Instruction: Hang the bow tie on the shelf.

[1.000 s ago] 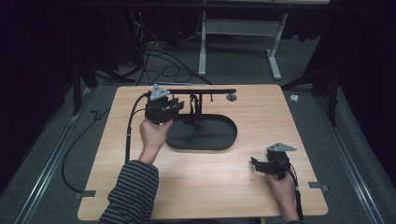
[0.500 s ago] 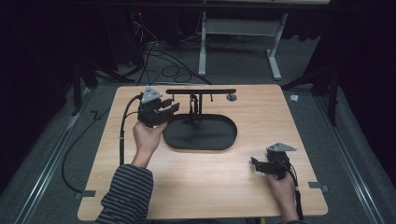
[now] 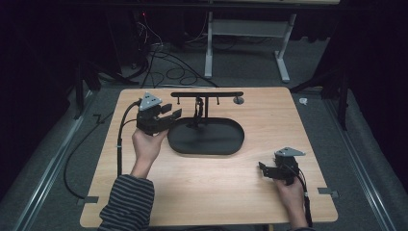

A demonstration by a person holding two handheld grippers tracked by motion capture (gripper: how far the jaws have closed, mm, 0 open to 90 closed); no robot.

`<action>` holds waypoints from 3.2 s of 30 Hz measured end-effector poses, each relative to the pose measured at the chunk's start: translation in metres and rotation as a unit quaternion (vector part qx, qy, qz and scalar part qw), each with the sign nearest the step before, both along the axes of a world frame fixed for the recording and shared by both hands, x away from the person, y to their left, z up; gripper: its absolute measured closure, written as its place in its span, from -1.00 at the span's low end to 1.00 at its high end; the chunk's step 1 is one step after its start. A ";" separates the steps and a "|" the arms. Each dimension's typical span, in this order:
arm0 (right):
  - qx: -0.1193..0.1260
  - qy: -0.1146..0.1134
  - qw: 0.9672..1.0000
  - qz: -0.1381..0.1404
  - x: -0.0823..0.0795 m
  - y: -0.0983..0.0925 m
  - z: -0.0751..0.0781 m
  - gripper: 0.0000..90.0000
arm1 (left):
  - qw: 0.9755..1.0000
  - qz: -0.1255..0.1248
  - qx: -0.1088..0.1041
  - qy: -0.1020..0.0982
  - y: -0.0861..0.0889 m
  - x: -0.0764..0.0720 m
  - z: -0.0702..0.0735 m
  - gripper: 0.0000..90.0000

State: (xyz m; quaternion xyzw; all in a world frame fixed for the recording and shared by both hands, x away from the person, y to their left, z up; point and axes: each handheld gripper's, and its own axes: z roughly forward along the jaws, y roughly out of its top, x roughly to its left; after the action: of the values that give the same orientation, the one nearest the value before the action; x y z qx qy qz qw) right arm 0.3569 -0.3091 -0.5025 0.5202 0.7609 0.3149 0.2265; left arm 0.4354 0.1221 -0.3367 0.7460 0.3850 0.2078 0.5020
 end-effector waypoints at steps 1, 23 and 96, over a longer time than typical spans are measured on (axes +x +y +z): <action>0.000 0.000 1.000 0.000 0.000 0.000 0.000 -0.49 | 1.000 0.001 -0.001 0.001 0.001 -0.001 0.000 0.21; 0.000 0.000 1.000 0.000 0.000 0.000 0.000 -0.49 | 1.000 0.020 -0.006 0.006 0.028 -0.020 -0.008 0.15; 0.000 0.000 1.000 -0.001 0.000 0.000 0.000 -0.49 | 0.997 0.065 -0.006 0.044 0.071 -0.065 -0.052 0.07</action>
State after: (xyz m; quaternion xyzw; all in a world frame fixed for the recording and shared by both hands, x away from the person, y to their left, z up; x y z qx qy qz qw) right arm 0.3569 -0.3091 -0.5025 0.5209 0.7604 0.3145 0.2270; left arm 0.3699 0.1930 -0.3889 0.7249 0.4557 0.2047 0.4743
